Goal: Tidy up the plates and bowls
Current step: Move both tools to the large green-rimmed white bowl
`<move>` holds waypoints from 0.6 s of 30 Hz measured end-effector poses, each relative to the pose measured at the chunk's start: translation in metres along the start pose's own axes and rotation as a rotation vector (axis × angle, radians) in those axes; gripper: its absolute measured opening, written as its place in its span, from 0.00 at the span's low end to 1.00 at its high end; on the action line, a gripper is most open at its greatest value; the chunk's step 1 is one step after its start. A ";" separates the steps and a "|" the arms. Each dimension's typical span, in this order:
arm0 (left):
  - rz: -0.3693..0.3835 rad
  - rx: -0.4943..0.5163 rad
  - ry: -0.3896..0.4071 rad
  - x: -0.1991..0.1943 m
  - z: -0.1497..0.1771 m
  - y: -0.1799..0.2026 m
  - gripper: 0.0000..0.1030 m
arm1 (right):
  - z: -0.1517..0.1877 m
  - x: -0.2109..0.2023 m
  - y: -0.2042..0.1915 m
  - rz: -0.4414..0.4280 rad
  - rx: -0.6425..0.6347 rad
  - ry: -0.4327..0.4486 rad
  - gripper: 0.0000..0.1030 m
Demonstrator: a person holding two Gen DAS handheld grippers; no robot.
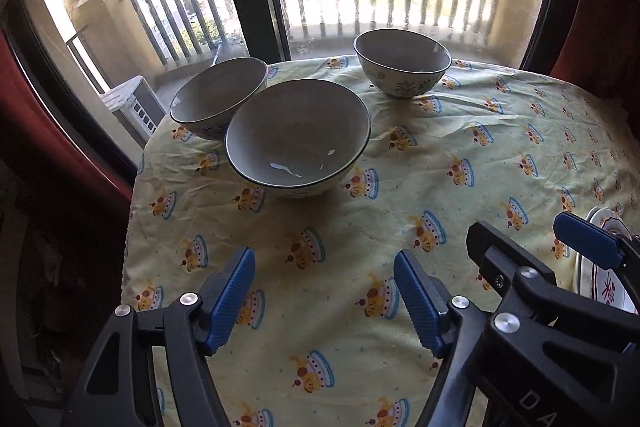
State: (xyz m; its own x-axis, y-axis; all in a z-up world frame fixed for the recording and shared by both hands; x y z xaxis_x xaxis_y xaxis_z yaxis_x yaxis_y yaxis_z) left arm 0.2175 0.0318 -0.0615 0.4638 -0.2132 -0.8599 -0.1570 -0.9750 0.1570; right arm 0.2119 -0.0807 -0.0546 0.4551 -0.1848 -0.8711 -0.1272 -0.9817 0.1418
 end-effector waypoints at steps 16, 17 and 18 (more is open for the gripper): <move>-0.019 -0.135 0.022 0.051 -0.060 -0.087 0.49 | -0.083 0.048 -0.072 0.071 0.012 0.051 0.74; -0.017 -0.147 0.021 0.055 -0.061 -0.090 0.47 | -0.086 0.052 -0.075 0.077 0.005 0.049 0.73; -0.014 -0.160 0.020 0.059 -0.064 -0.092 0.45 | -0.089 0.056 -0.077 0.080 0.005 0.046 0.72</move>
Point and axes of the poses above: each gripper's, at about its wrist camera, not at the fingertips, and x roughly the way its jaws point, y to its right, z to its underside, the point moved 6 cm from there along x, roughly the way its jaws point, and after that the axes turned 15 degrees about z, right-handed, at the moved point
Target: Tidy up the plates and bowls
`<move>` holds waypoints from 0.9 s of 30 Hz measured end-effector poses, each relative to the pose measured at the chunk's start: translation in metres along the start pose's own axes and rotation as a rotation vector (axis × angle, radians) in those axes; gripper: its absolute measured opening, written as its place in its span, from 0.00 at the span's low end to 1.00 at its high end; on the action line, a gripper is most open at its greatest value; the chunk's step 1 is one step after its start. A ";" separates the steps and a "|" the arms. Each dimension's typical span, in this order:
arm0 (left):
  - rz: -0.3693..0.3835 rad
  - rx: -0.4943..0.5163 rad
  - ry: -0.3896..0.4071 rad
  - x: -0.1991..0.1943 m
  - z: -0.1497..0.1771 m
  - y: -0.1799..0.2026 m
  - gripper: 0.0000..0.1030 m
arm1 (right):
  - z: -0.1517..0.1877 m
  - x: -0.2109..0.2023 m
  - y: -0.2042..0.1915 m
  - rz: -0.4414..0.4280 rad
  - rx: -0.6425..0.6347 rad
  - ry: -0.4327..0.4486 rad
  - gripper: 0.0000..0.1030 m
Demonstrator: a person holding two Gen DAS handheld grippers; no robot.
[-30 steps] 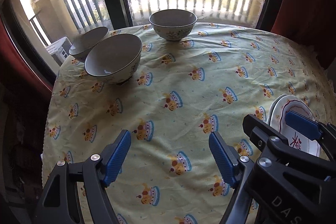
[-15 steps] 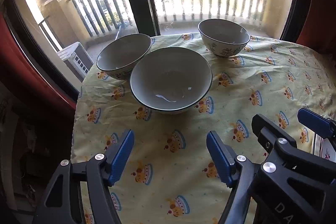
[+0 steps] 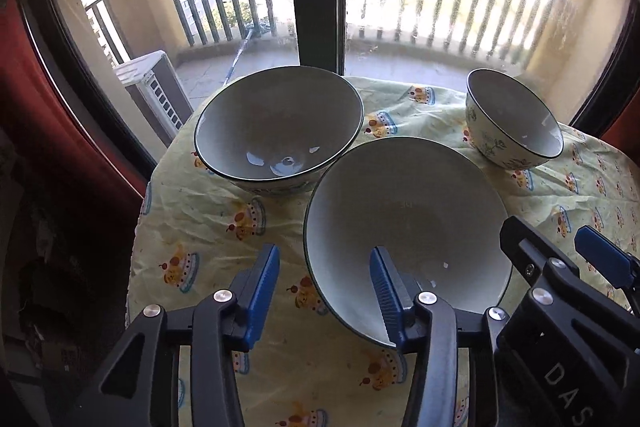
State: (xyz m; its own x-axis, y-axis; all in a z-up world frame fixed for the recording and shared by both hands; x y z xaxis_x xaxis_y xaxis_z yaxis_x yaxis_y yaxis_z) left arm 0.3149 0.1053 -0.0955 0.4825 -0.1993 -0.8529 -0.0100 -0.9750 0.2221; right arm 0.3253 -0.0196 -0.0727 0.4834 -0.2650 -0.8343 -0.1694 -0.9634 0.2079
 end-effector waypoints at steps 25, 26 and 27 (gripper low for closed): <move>0.020 -0.049 -0.084 0.040 -0.006 -0.008 0.20 | -0.011 0.041 -0.032 -0.076 -0.016 -0.075 0.19; 0.022 -0.049 -0.087 0.040 -0.005 -0.006 0.20 | -0.010 0.040 -0.030 -0.075 -0.017 -0.078 0.19; 0.022 -0.044 -0.088 0.039 -0.004 -0.004 0.20 | -0.009 0.040 -0.028 -0.074 -0.015 -0.077 0.19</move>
Point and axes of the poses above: each gripper's, at about its wrist camera, not at the fingertips, and x roughly the way its jaws point, y to its right, z to its underside, the point moved 6 cm from there along x, roughly the way its jaws point, and after that the axes turned 15 degrees about z, right-handed, at the moved point
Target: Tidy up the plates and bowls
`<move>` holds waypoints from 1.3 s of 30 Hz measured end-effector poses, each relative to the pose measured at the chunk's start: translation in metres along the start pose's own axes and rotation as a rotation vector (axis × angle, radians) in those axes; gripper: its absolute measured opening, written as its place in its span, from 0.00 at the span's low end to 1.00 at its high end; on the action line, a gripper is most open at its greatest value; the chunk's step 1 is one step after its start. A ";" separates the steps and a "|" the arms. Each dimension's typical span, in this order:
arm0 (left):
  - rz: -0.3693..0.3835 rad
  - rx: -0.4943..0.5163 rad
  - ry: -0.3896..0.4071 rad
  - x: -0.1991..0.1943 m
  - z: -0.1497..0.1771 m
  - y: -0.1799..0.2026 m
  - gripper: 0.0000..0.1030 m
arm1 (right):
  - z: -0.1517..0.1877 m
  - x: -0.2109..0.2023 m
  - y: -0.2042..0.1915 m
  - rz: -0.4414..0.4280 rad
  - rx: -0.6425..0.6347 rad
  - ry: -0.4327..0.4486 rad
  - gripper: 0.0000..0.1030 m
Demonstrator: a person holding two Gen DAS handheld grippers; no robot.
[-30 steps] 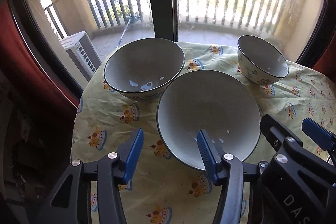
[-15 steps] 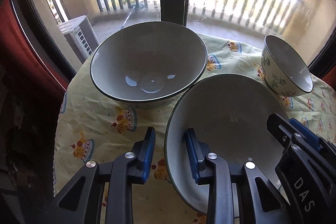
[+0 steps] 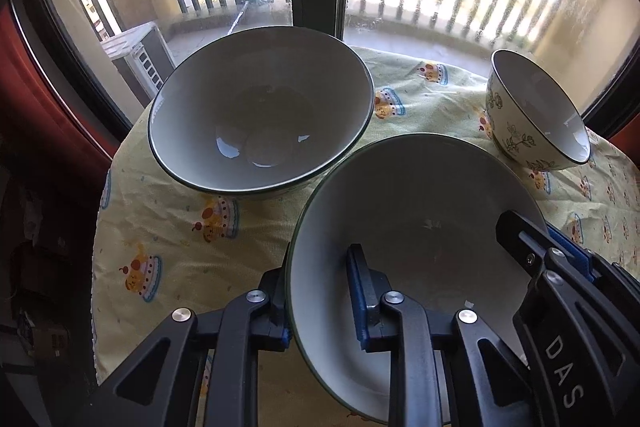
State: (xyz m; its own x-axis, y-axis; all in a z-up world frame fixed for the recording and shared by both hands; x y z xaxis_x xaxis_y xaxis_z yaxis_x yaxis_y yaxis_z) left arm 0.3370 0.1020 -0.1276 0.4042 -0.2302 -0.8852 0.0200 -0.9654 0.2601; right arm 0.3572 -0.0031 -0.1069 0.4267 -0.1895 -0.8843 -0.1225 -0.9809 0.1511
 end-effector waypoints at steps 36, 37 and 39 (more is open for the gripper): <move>0.032 0.130 -0.067 -0.050 0.138 0.133 0.20 | 0.131 -0.070 0.148 0.056 0.066 -0.039 0.18; 0.030 0.133 -0.070 -0.050 0.141 0.138 0.20 | 0.135 -0.070 0.153 0.054 0.068 -0.044 0.18; 0.025 0.139 -0.073 -0.049 0.148 0.147 0.20 | 0.142 -0.070 0.163 0.051 0.068 -0.051 0.18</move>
Point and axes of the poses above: each gripper's, at about its wrist camera, not at the fingertips, and x roughly the way its jaws point, y to its right, z to its underside, the point moved 6 cm from there along x, roughly the way its jaws point, and after that the axes turned 15 degrees about z, right-handed, at the moved point
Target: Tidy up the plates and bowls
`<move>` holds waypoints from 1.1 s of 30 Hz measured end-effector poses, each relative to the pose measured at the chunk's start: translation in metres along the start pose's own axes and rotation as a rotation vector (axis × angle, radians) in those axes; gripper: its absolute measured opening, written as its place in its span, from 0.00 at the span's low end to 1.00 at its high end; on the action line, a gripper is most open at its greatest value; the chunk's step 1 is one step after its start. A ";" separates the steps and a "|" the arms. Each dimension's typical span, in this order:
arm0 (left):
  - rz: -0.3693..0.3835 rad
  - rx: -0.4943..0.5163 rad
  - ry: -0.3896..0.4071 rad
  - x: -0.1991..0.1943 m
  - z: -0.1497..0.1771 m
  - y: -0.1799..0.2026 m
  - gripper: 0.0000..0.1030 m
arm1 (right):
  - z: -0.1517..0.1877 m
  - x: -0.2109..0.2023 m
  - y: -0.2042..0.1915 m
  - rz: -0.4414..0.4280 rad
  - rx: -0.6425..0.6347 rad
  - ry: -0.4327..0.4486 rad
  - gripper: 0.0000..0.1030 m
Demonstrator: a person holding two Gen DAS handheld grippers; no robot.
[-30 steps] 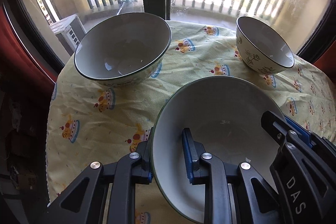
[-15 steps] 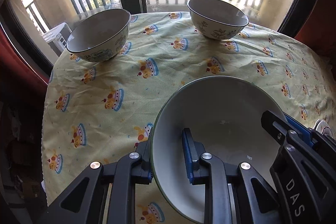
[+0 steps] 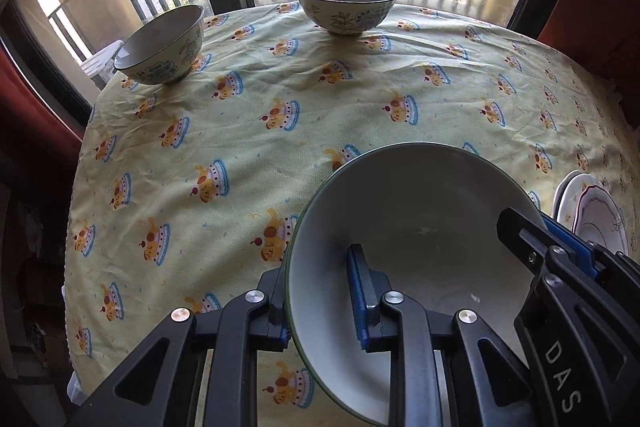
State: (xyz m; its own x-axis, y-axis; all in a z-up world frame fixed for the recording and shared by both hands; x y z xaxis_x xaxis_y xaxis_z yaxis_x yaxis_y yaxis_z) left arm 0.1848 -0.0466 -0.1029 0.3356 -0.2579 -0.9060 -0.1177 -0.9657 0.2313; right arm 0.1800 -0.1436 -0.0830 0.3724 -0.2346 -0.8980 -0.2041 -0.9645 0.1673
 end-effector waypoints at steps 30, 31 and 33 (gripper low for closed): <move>-0.051 -0.155 0.025 0.011 0.055 0.038 0.51 | 0.046 0.018 0.039 -0.128 -0.148 -0.016 0.51; -0.051 -0.166 0.036 0.009 0.056 0.037 0.56 | 0.046 0.016 0.039 -0.126 -0.155 -0.006 0.57; -0.055 -0.182 0.057 0.004 0.056 0.038 0.63 | 0.043 0.012 0.040 -0.134 -0.166 0.014 0.65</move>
State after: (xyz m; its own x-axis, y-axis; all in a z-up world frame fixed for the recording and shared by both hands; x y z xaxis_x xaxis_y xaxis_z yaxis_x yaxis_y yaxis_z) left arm 0.1291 -0.0824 -0.1177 0.3895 -0.2010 -0.8988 0.0713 -0.9664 0.2470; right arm 0.1372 -0.1797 -0.1045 0.3986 -0.1033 -0.9113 -0.0008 -0.9937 0.1123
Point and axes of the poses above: each gripper's, at about its wrist camera, not at the fingertips, and x roughly the way its jaws point, y to its right, z to its underside, the point moved 6 cm from there along x, roughly the way its jaws point, and after that the axes turned 15 degrees about z, right-handed, at the moved point
